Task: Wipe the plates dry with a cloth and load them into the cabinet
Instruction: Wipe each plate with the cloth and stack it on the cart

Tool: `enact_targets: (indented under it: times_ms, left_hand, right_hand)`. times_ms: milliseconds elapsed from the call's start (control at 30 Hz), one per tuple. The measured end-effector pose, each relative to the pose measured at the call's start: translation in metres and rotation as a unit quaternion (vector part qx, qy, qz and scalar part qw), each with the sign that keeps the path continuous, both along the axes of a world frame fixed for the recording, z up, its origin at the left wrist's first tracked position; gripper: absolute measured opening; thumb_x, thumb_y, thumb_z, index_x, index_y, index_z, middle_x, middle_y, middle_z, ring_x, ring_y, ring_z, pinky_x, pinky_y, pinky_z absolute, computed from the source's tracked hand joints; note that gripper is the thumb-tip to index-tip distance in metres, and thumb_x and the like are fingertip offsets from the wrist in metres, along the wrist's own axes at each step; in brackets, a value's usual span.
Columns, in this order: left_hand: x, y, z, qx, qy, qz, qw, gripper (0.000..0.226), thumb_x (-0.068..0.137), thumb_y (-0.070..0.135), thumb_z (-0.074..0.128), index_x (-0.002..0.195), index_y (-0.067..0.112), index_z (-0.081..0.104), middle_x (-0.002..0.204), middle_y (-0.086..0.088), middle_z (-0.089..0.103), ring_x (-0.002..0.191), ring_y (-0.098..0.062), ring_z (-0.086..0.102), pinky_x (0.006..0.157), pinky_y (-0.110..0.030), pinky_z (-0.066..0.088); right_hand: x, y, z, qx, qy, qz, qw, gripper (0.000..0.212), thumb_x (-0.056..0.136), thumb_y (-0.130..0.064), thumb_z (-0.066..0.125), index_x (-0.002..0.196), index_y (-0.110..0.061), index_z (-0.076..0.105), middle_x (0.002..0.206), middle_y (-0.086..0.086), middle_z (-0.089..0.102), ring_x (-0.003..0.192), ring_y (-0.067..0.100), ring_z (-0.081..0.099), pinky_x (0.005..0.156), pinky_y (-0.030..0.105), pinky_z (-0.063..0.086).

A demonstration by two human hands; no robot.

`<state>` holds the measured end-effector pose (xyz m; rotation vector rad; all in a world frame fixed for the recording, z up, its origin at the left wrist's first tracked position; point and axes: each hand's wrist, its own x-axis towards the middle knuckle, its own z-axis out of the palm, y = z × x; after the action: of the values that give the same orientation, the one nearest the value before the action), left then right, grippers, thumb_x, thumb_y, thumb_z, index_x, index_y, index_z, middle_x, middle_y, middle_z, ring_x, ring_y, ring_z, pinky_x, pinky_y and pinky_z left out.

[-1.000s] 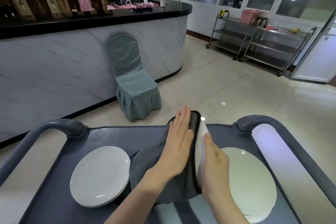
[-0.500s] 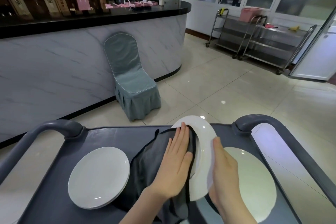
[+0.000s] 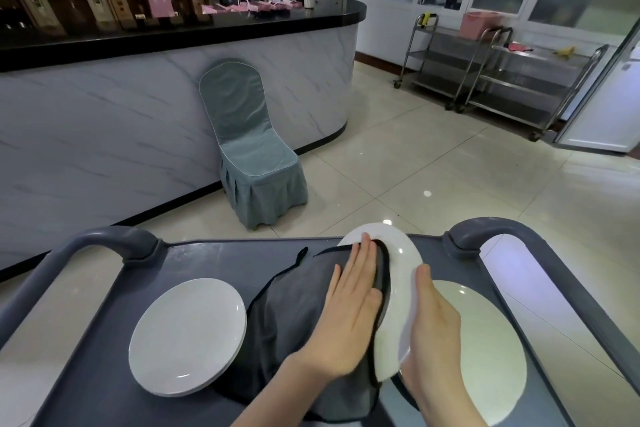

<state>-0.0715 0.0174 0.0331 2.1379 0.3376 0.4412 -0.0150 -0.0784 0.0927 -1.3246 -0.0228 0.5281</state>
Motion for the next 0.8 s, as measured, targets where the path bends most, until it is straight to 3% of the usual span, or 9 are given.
enact_targets:
  times_ms: [100, 200, 300, 367, 467, 500, 567, 700, 800]
  left_hand:
    - [-0.005, 0.013, -0.022, -0.022, 0.009, 0.045, 0.999, 0.056, 0.105, 0.032, 0.018, 0.147, 0.046, -0.015, 0.157, 0.034, -0.019, 0.146, 0.007, -0.014, 0.119, -0.031, -0.012]
    - [-0.02, 0.022, -0.051, -0.044, 0.105, 0.055, 0.992, 0.055, 0.107, 0.037, 0.024, 0.15, 0.048, -0.008, 0.16, 0.03, -0.008, 0.147, 0.007, -0.008, 0.124, -0.037, -0.002]
    - [-0.039, 0.034, -0.066, -0.039, 0.153, 0.057, 0.986, 0.045, 0.104, 0.033, 0.043, 0.149, 0.034, 0.039, 0.158, 0.022, 0.022, 0.147, 0.002, 0.019, 0.121, -0.028, 0.02]
    - [-0.053, 0.044, -0.064, -0.094, 0.125, 0.149, 0.976, 0.03, 0.101, 0.024, 0.052, 0.128, 0.022, 0.066, 0.135, 0.014, 0.059, 0.126, -0.001, 0.053, 0.109, -0.024, 0.04]
    - [-0.08, 0.065, -0.042, -0.357, 0.022, 0.313, 0.88, 0.023, 0.101, 0.022, 0.052, 0.11, 0.013, 0.071, 0.095, -0.005, 0.077, 0.083, -0.015, 0.074, 0.072, -0.027, 0.059]
    - [-0.091, 0.073, -0.035, -0.421, -0.017, 0.337, 0.842, 0.024, 0.102, 0.026, 0.05, 0.107, 0.015, 0.071, 0.092, -0.009, 0.076, 0.08, -0.021, 0.074, 0.065, -0.028, 0.059]
    - [-0.112, 0.087, -0.022, -0.47, -0.063, 0.36, 0.803, 0.028, 0.101, 0.036, 0.049, 0.104, 0.019, 0.071, 0.09, -0.009, 0.076, 0.081, -0.026, 0.075, 0.061, -0.031, 0.059]
    - [-0.146, 0.096, -0.012, -0.438, -0.058, 0.402, 0.802, 0.014, 0.089, 0.022, 0.07, 0.1, 0.014, 0.074, 0.087, -0.007, 0.076, 0.074, -0.02, 0.074, 0.058, -0.027, 0.057]
    - [-0.17, 0.1, -0.017, -0.442, -0.053, 0.405, 0.799, 0.026, 0.079, 0.003, 0.076, 0.103, 0.009, 0.072, 0.084, -0.01, 0.077, 0.074, -0.021, 0.075, 0.057, -0.025, 0.057]
  right_hand:
    - [0.0, -0.002, 0.002, -0.028, -0.059, -0.009, 0.998, 0.058, 0.098, -0.038, 0.056, 0.044, -0.021, 0.048, 0.046, -0.011, 0.045, 0.041, 0.006, 0.042, 0.044, 0.016, 0.036]
    - [0.005, 0.0, 0.0, -0.092, -0.202, 0.041, 0.974, 0.051, 0.096, -0.031, 0.062, 0.048, -0.024, 0.045, 0.047, -0.012, 0.039, 0.047, 0.005, 0.032, 0.048, 0.022, 0.03]
    - [0.007, 0.006, -0.004, -0.126, -0.274, 0.109, 0.947, 0.026, 0.089, -0.025, 0.066, 0.063, -0.022, 0.063, 0.059, -0.002, 0.058, 0.054, 0.004, 0.044, 0.051, 0.015, 0.038]
    - [0.002, 0.012, -0.009, -0.139, -0.312, 0.165, 0.925, 0.01, 0.089, -0.027, 0.065, 0.08, -0.028, 0.069, 0.073, -0.007, 0.068, 0.06, 0.0, 0.052, 0.057, 0.012, 0.042]
    - [-0.012, 0.019, -0.024, -0.175, -0.48, 0.243, 0.824, 0.014, 0.094, -0.036, 0.061, 0.1, -0.031, 0.073, 0.079, -0.006, 0.071, 0.069, 0.003, 0.06, 0.066, 0.023, 0.048]
    - [-0.017, 0.023, -0.029, -0.188, -0.547, 0.257, 0.774, 0.022, 0.092, -0.038, 0.061, 0.105, -0.028, 0.075, 0.083, -0.007, 0.074, 0.074, 0.007, 0.065, 0.067, 0.026, 0.052]
    - [-0.027, 0.033, -0.042, -0.177, -0.652, 0.28, 0.682, 0.03, 0.089, -0.035, 0.066, 0.115, -0.025, 0.074, 0.099, -0.01, 0.076, 0.087, 0.01, 0.071, 0.069, 0.023, 0.056]
    - [-0.054, 0.052, -0.065, -0.119, -0.736, 0.331, 0.579, 0.036, 0.077, -0.021, 0.075, 0.113, -0.022, 0.075, 0.112, -0.013, 0.074, 0.097, 0.01, 0.072, 0.069, 0.023, 0.059]
    - [-0.068, 0.067, -0.072, -0.111, -0.74, 0.378, 0.546, 0.036, 0.073, -0.024, 0.077, 0.11, -0.024, 0.077, 0.112, -0.014, 0.074, 0.096, 0.008, 0.072, 0.073, 0.022, 0.058]
